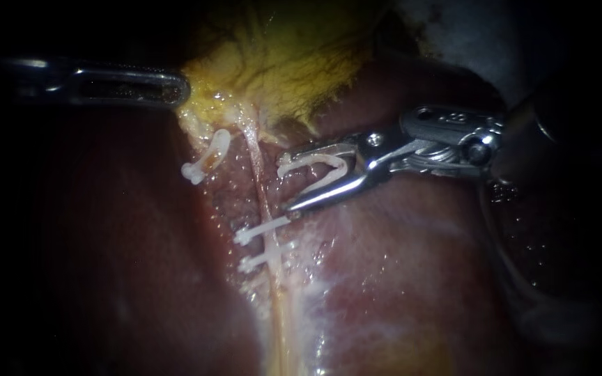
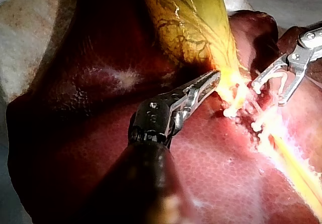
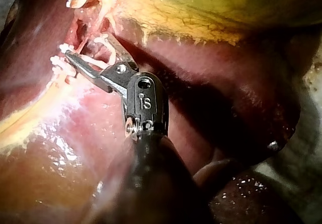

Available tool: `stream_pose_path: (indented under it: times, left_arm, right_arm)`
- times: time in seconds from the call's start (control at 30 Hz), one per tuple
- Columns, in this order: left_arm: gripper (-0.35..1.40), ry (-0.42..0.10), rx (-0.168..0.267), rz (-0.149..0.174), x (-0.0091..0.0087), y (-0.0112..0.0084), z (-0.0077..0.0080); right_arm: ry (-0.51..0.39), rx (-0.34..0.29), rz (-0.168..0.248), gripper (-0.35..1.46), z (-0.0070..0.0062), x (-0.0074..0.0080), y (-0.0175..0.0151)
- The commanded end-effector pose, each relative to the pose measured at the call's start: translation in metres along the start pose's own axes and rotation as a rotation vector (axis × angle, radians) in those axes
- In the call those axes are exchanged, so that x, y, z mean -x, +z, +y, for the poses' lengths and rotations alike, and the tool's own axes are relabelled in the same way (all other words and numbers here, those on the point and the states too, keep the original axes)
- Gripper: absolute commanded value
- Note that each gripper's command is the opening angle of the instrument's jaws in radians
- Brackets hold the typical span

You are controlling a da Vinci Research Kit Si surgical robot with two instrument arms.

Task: Clipping third clip right tube

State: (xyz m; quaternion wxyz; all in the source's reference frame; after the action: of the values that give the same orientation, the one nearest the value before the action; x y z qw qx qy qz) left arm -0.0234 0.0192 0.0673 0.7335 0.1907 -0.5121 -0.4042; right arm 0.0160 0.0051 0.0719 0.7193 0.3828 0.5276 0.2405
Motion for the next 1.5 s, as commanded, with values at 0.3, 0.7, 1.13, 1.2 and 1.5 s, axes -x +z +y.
stream_pose_path:
  times: [0.3, 0.7, 1.13, 1.2, 1.5]
  left_arm:
    - [-0.35, 0.000, 0.000, 0.000, 0.0000, 0.0000, 0.0000]
    - [-0.35, 0.000, 0.000, 0.000, 0.0000, 0.0000, 0.0000]
    - [-0.35, 0.000, 0.000, 0.000, 0.0000, 0.0001, -0.0001]
    - [-0.35, 0.000, 0.000, 0.000, 0.0000, 0.0001, -0.0001]
    - [-0.35, 0.000, 0.000, 0.000, 0.0000, 0.0001, 0.0000]
  right_arm:
    - [0.033, -0.016, 0.043, 0.53, 0.0016, 0.0006, 0.0026]
    - [0.107, -0.198, 0.192, 0.53, 0.0008, -0.0004, 0.0046]
    - [0.113, -0.300, 0.214, 0.48, -0.0010, -0.0026, 0.0045]
    - [0.114, -0.305, 0.211, 0.46, -0.0011, -0.0028, 0.0046]
    - [0.116, -0.307, 0.214, 0.27, -0.0008, -0.0034, 0.0057]
